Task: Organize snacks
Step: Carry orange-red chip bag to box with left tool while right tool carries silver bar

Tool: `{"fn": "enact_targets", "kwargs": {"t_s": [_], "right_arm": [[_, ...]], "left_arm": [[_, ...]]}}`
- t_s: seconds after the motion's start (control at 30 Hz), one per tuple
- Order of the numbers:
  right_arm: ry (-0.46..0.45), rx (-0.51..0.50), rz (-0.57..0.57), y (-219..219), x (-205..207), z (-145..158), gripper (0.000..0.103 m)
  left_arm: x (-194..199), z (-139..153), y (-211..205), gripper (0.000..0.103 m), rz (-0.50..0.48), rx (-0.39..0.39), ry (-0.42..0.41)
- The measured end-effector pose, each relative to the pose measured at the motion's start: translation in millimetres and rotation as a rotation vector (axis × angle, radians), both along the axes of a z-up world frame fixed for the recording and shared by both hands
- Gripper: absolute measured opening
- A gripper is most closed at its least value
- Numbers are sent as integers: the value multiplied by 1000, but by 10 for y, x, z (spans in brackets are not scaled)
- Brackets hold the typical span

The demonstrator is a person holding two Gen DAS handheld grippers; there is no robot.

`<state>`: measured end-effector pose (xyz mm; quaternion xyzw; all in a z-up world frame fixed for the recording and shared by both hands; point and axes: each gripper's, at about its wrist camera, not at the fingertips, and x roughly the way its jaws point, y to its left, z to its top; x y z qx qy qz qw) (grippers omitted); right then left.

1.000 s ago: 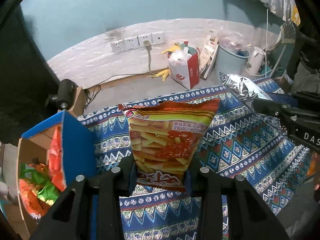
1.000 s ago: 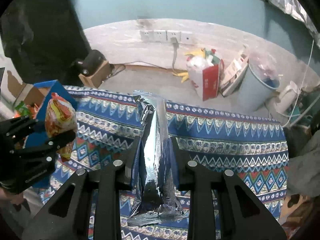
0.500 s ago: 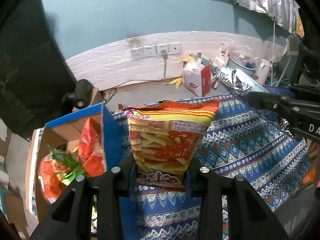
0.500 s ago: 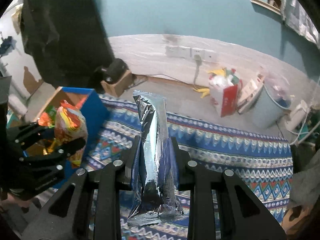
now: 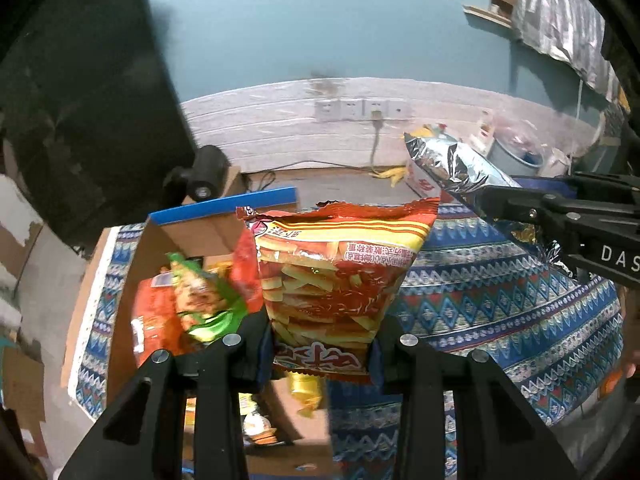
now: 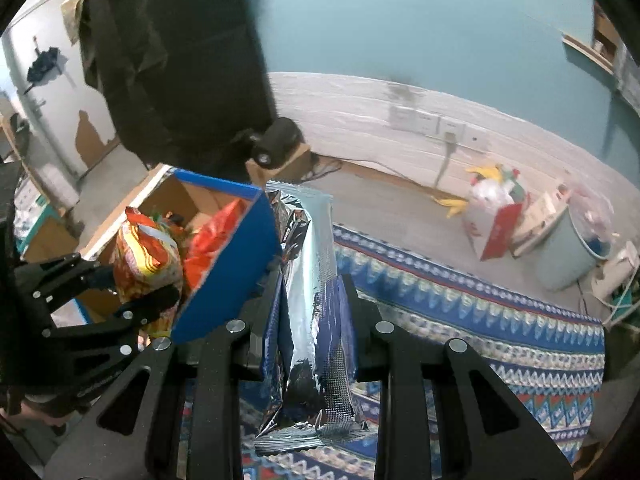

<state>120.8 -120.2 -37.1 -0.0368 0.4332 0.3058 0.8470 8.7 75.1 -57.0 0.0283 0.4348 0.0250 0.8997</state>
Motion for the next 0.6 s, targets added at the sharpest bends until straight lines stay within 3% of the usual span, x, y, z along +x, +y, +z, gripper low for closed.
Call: {"fn": "enact_targets", "kwargs": {"t_s": [0.6], "right_arm": [[8,23,120,977,-62,11,25]], "left_arm": [[-189,-144,782,38,157,-26,23]]}}
